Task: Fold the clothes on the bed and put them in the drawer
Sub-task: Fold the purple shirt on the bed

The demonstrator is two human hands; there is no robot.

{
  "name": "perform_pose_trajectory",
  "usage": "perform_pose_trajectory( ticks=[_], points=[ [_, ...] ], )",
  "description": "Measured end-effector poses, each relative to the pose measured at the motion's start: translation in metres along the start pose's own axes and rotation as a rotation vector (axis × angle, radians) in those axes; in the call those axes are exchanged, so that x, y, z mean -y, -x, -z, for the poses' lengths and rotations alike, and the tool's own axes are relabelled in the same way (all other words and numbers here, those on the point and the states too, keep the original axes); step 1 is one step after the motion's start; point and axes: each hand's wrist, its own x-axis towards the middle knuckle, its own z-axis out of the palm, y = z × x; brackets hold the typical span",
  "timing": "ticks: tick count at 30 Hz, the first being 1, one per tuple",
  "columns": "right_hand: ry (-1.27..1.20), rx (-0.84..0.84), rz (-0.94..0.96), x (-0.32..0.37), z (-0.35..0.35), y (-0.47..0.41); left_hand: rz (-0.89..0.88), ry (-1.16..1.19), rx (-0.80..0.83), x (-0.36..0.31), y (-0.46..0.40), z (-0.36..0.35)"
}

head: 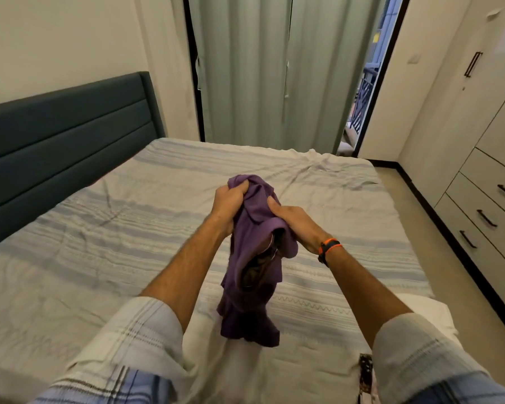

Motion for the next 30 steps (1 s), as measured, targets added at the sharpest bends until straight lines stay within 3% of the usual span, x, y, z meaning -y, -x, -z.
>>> perform_pose_trajectory(
  ticks=[3, 7, 11, 15, 17, 20, 22, 25, 30],
  points=[
    [-0.088, 0.113, 0.004, -0.002, 0.019, 0.007, 0.021, 0.029, 0.046, 0.005, 0.006, -0.020],
    [-0.170, -0.120, 0.039, -0.010, 0.028, -0.006, -0.003, 0.018, 0.140, 0.014, 0.015, -0.041],
    [-0.361, -0.241, -0.011, -0.003, 0.032, -0.016, -0.112, -0.283, 0.273, 0.018, 0.018, -0.033],
    [-0.527, -0.339, -0.061, 0.000, 0.032, -0.034, -0.035, -0.539, 0.363, 0.028, 0.010, -0.007],
    [-0.571, -0.377, -0.070, 0.006, 0.031, -0.039, -0.030, -0.663, 0.279, 0.039, 0.000, 0.002],
    [-0.635, -0.368, -0.010, 0.014, 0.030, -0.045, -0.129, -0.770, -0.005, 0.047, -0.017, 0.010],
    [-0.647, -0.348, 0.000, 0.015, 0.027, -0.053, -0.203, -0.811, -0.109, 0.041, -0.025, 0.012],
    [-0.470, -0.419, -0.052, 0.011, 0.029, -0.068, -0.317, -0.757, -0.139, 0.026, -0.043, 0.011],
    [0.155, -0.505, -0.121, 0.005, 0.030, -0.083, -0.412, -0.642, -0.078, -0.002, -0.080, 0.001]
  ],
)
